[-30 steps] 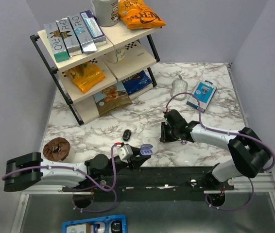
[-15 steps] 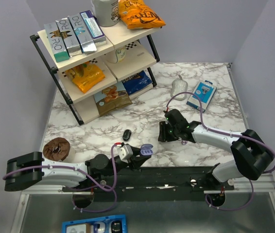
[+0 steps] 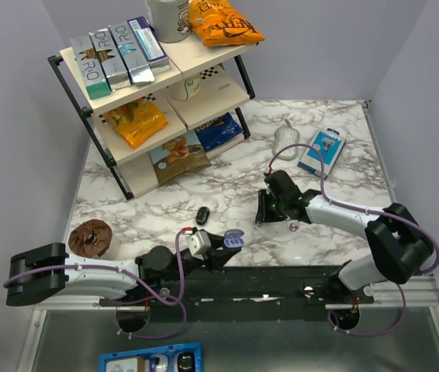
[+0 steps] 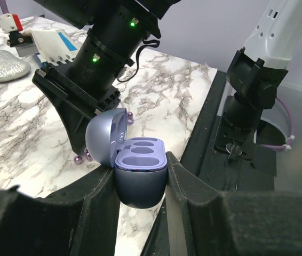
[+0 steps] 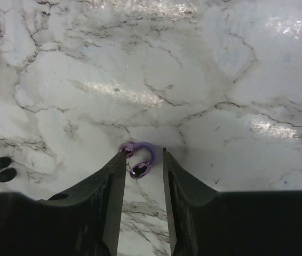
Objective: Insert the wireless bluetooth earbuds into the charging case
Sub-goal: Pick up the earbud from the center of the board, then place the earbud in the charging case, then pick up the earbud from the center of the board.
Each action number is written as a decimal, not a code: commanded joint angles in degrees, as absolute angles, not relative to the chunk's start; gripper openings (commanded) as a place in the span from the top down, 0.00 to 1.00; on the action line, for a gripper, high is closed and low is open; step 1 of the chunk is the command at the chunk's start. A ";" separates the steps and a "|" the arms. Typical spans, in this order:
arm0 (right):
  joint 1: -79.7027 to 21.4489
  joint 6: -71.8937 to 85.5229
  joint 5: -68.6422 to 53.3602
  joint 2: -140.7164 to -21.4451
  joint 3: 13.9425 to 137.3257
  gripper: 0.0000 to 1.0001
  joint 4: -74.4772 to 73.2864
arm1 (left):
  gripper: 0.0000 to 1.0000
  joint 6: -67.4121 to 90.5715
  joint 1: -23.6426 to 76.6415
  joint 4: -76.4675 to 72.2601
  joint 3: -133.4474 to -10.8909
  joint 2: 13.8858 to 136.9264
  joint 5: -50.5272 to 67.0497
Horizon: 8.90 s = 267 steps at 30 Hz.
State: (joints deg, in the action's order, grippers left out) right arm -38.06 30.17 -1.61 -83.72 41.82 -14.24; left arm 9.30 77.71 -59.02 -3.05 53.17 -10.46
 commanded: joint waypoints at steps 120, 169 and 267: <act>-92.02 -4.30 63.63 -46.40 46.94 0.99 -25.14 | 1.00 29.27 51.68 -96.33 -20.83 83.14 39.20; -99.14 -9.67 68.56 -49.04 40.17 0.99 -15.21 | 1.00 34.19 50.89 -96.77 -23.82 83.50 42.71; -93.34 9.31 84.72 -19.88 40.70 0.41 -15.03 | 1.00 26.91 53.60 -96.42 -14.86 79.02 30.69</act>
